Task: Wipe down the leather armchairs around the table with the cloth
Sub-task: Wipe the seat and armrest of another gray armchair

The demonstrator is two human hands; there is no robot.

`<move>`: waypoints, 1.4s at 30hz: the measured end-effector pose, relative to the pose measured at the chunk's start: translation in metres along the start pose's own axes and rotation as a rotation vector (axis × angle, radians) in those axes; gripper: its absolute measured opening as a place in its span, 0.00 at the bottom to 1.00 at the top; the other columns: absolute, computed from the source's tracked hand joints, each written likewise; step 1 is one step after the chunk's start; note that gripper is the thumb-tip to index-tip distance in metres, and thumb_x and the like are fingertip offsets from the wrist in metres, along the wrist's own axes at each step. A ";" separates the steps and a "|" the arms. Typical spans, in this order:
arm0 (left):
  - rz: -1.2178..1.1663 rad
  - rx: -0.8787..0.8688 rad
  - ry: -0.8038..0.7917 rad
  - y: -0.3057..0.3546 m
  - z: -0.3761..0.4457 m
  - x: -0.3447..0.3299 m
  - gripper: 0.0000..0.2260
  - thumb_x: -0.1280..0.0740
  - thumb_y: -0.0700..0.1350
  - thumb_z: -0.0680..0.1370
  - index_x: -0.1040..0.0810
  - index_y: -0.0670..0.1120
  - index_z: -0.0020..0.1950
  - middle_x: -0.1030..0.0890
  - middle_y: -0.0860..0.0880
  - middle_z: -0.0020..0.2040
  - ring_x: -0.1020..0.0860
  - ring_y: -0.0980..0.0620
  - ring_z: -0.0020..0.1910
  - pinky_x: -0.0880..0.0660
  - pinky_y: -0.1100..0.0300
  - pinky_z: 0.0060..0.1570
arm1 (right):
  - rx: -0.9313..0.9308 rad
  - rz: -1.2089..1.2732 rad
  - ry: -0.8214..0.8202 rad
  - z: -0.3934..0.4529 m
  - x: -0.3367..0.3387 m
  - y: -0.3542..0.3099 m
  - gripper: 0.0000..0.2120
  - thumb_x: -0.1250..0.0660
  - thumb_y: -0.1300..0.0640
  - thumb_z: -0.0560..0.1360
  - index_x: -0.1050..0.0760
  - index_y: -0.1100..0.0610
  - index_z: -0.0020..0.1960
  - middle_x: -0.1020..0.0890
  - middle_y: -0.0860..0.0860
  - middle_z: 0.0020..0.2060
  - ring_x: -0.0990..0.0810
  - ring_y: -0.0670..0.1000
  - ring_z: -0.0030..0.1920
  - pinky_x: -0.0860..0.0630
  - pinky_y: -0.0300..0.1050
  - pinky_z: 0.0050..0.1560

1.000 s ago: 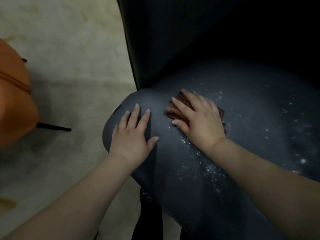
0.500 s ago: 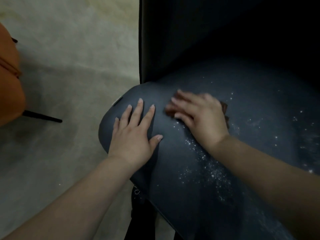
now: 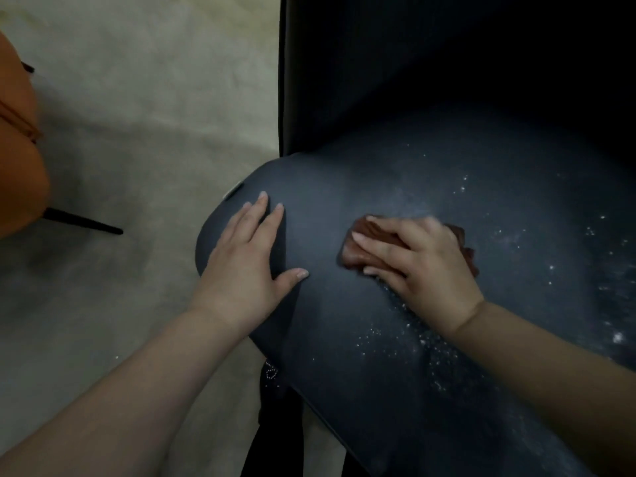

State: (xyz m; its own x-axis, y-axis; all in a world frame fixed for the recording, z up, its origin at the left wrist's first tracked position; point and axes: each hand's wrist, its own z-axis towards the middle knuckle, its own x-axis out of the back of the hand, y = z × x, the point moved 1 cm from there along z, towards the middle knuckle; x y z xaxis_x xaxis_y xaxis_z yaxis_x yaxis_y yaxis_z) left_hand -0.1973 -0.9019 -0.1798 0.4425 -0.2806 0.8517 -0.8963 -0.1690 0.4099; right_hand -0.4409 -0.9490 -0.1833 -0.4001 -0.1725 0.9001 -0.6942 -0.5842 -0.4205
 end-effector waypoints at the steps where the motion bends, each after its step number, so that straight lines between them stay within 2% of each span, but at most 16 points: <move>1: 0.004 0.009 -0.002 -0.002 -0.002 0.001 0.43 0.31 0.62 0.70 0.47 0.51 0.78 0.52 0.54 0.79 0.53 0.52 0.77 0.50 0.53 0.75 | -0.003 0.000 -0.009 -0.002 0.002 0.003 0.18 0.33 0.47 0.74 0.20 0.49 0.62 0.21 0.52 0.59 0.26 0.57 0.52 0.27 0.58 0.51; 4: 0.004 0.019 -0.030 -0.005 -0.005 0.004 0.44 0.30 0.62 0.70 0.49 0.51 0.79 0.54 0.55 0.79 0.54 0.54 0.77 0.49 0.52 0.75 | -0.141 0.032 0.065 0.027 -0.002 0.000 0.17 0.31 0.49 0.75 0.20 0.50 0.62 0.21 0.54 0.57 0.26 0.60 0.52 0.27 0.59 0.53; 6: -0.011 0.023 -0.024 -0.006 -0.005 0.003 0.43 0.30 0.60 0.71 0.49 0.51 0.79 0.53 0.55 0.79 0.54 0.54 0.77 0.50 0.53 0.75 | -0.191 0.040 0.092 0.063 -0.013 -0.011 0.17 0.30 0.50 0.75 0.20 0.51 0.62 0.22 0.54 0.60 0.26 0.61 0.55 0.28 0.57 0.57; 8: -0.003 0.027 0.002 -0.007 -0.005 0.002 0.39 0.31 0.54 0.73 0.47 0.51 0.78 0.51 0.54 0.79 0.53 0.52 0.77 0.49 0.52 0.75 | -0.143 0.032 0.034 0.084 -0.027 -0.027 0.17 0.31 0.49 0.75 0.21 0.49 0.63 0.23 0.52 0.63 0.27 0.60 0.57 0.31 0.54 0.60; 11: -0.021 0.088 0.041 -0.011 -0.011 0.003 0.37 0.33 0.48 0.73 0.46 0.49 0.78 0.49 0.52 0.79 0.51 0.50 0.77 0.50 0.54 0.75 | 0.042 0.060 -0.067 0.063 -0.030 -0.039 0.17 0.32 0.47 0.75 0.21 0.47 0.63 0.23 0.50 0.64 0.25 0.59 0.54 0.32 0.51 0.56; 14: -0.011 0.096 0.022 -0.016 -0.021 0.003 0.37 0.33 0.49 0.74 0.48 0.51 0.79 0.53 0.53 0.79 0.54 0.51 0.77 0.52 0.56 0.75 | 0.175 0.054 -0.131 0.025 -0.014 -0.030 0.17 0.32 0.46 0.75 0.20 0.47 0.62 0.21 0.50 0.62 0.23 0.57 0.51 0.30 0.52 0.53; 17: 0.005 0.065 -0.001 -0.020 -0.027 0.004 0.37 0.34 0.52 0.76 0.51 0.52 0.79 0.56 0.53 0.79 0.56 0.52 0.77 0.55 0.59 0.74 | 0.019 0.009 -0.049 0.030 -0.006 -0.013 0.16 0.30 0.48 0.74 0.19 0.49 0.61 0.20 0.53 0.58 0.24 0.60 0.51 0.27 0.57 0.52; 20: -0.022 0.065 0.005 -0.019 -0.026 0.004 0.36 0.34 0.51 0.76 0.50 0.51 0.79 0.55 0.53 0.79 0.56 0.51 0.77 0.57 0.61 0.73 | -0.167 0.017 0.021 0.069 -0.019 -0.025 0.16 0.31 0.48 0.76 0.20 0.49 0.62 0.22 0.53 0.60 0.26 0.62 0.55 0.29 0.55 0.56; 25: -0.016 0.069 0.011 -0.021 -0.027 0.002 0.36 0.33 0.49 0.75 0.49 0.51 0.79 0.55 0.53 0.79 0.55 0.52 0.77 0.55 0.60 0.73 | 0.154 0.053 -0.115 0.067 -0.041 -0.061 0.17 0.31 0.47 0.75 0.21 0.47 0.62 0.22 0.50 0.63 0.26 0.58 0.57 0.32 0.51 0.56; 29: -0.020 0.087 -0.006 -0.020 -0.029 0.004 0.37 0.34 0.51 0.75 0.50 0.52 0.79 0.56 0.53 0.79 0.56 0.52 0.77 0.55 0.60 0.73 | 0.259 0.019 -0.178 0.024 -0.016 -0.027 0.17 0.30 0.47 0.75 0.20 0.46 0.62 0.21 0.51 0.62 0.23 0.58 0.56 0.28 0.54 0.54; 31: -0.006 0.073 -0.004 -0.016 -0.027 0.004 0.36 0.35 0.54 0.76 0.49 0.51 0.79 0.55 0.52 0.79 0.56 0.51 0.77 0.55 0.58 0.74 | 0.116 -0.062 -0.072 0.019 0.000 0.008 0.15 0.29 0.51 0.75 0.20 0.47 0.62 0.21 0.55 0.60 0.23 0.62 0.54 0.27 0.56 0.54; 34: 0.027 0.044 0.001 -0.002 -0.018 0.002 0.35 0.37 0.58 0.76 0.49 0.54 0.78 0.55 0.53 0.79 0.55 0.51 0.77 0.52 0.51 0.75 | -0.305 -0.097 0.143 0.017 0.018 0.044 0.15 0.32 0.52 0.77 0.21 0.49 0.63 0.23 0.58 0.60 0.27 0.65 0.56 0.30 0.55 0.59; 35: 0.036 0.041 0.000 0.004 -0.014 0.001 0.35 0.38 0.59 0.76 0.50 0.54 0.78 0.55 0.54 0.79 0.56 0.52 0.77 0.52 0.50 0.74 | -0.380 -0.085 0.184 0.013 0.017 0.043 0.16 0.32 0.52 0.76 0.22 0.49 0.63 0.24 0.58 0.61 0.28 0.65 0.56 0.32 0.53 0.60; 37: 0.047 0.029 -0.001 0.018 -0.005 -0.003 0.34 0.39 0.59 0.76 0.50 0.55 0.78 0.56 0.55 0.79 0.56 0.52 0.77 0.53 0.50 0.74 | -0.366 -0.074 0.194 0.002 0.008 0.024 0.16 0.31 0.52 0.76 0.21 0.50 0.63 0.24 0.58 0.61 0.27 0.64 0.55 0.32 0.51 0.59; 40: 0.051 -0.010 0.006 0.037 0.010 -0.007 0.33 0.40 0.59 0.77 0.51 0.55 0.78 0.56 0.55 0.79 0.57 0.53 0.77 0.55 0.52 0.73 | -0.181 -0.077 0.083 -0.005 -0.002 0.004 0.18 0.33 0.49 0.76 0.22 0.50 0.64 0.23 0.57 0.61 0.26 0.63 0.54 0.29 0.56 0.55; 42: 0.058 -0.039 0.006 0.047 0.020 -0.010 0.32 0.41 0.59 0.78 0.51 0.55 0.78 0.56 0.56 0.79 0.57 0.53 0.77 0.56 0.53 0.72 | -0.175 -0.089 0.076 0.008 0.004 0.016 0.18 0.33 0.48 0.76 0.23 0.49 0.65 0.24 0.57 0.61 0.27 0.63 0.55 0.29 0.58 0.55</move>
State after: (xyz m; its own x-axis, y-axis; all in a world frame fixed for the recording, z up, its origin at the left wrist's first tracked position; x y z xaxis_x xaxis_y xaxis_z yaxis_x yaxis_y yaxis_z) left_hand -0.2433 -0.9257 -0.1751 0.3900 -0.2830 0.8762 -0.9208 -0.1157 0.3725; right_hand -0.4486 -0.9656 -0.1855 -0.3715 -0.0624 0.9264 -0.8199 -0.4462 -0.3588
